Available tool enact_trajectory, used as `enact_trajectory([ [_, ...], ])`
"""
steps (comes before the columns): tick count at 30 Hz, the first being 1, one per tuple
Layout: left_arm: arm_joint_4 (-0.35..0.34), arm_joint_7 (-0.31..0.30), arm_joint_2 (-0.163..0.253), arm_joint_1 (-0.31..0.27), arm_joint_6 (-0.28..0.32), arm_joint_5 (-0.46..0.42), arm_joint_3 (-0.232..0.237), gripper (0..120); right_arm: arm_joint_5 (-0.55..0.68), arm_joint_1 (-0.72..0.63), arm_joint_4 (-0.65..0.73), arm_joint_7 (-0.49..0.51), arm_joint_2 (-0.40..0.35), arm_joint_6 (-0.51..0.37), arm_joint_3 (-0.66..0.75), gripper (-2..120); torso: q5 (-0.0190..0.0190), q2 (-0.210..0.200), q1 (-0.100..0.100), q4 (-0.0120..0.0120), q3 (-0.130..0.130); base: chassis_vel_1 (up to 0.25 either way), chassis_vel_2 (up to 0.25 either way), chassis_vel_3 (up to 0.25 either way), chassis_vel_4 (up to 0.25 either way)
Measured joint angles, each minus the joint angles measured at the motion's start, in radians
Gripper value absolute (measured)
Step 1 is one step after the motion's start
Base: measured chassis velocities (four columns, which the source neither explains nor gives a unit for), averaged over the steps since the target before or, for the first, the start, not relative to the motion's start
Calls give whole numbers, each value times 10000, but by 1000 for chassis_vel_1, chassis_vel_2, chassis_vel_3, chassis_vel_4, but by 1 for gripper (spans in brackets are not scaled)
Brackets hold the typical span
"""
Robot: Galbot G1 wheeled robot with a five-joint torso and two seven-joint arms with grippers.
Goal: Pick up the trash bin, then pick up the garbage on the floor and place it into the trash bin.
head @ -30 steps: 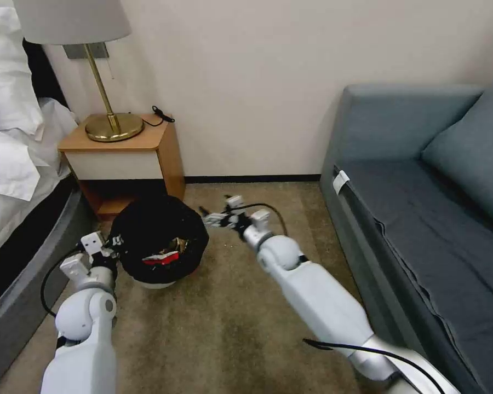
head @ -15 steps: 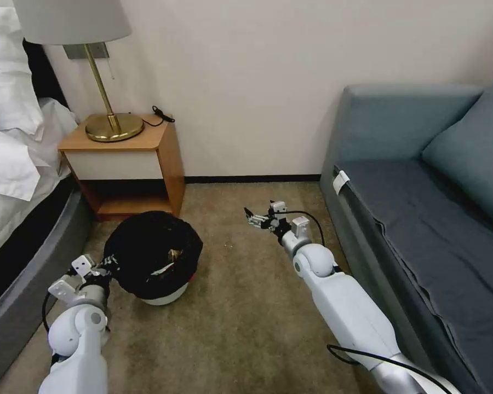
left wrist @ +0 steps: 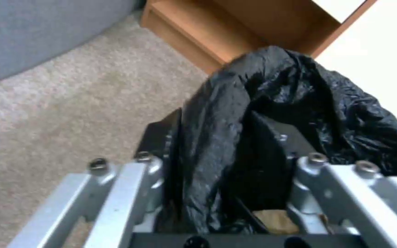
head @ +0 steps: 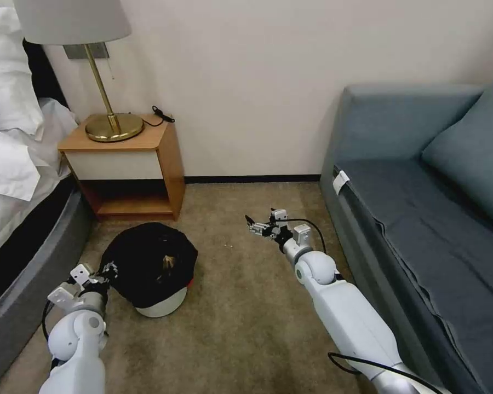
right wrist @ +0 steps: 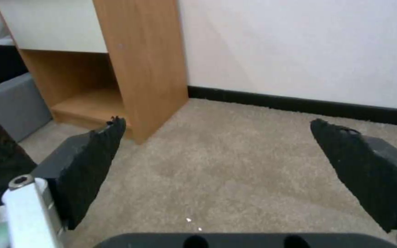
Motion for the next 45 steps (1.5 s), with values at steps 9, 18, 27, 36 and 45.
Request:
enact_trajectory([
  [9, -378, 190, 145, 277, -107, 797, -317, 79, -58, -320, 176, 76, 54, -215, 273, 100, 0, 0, 0, -1, 0, 0, 0, 0, 0],
  [18, -1161, 802, 522, 444, -1009, 2851, -431, 100, 545, -568, 134, 701, 169, -394, 676, 100, 1, -2, 0, 1, 1, 0, 0, 0, 0],
  [27, -1264, 1575, 1000, -476, -1577, 4702, 994, 100, 1825, -682, 112, 1554, 680, -1047, 1539, 100, 0, -2, 0, -2, 1, 0, 0, 0, 0],
  [36, -462, 1596, 711, -951, -1593, 5388, 2345, 100, 2395, -738, -366, 1678, 1295, -1060, 2135, 100, 0, -2, 0, -2, 1, 0, 0, 0, 0],
  [45, -201, 1562, 527, -1063, -1573, 5726, 2683, 100, 2560, -729, -622, 1677, 1586, -1066, 2256, 100, 0, -2, 0, -1, 2, 0, 0, 0, 0],
])
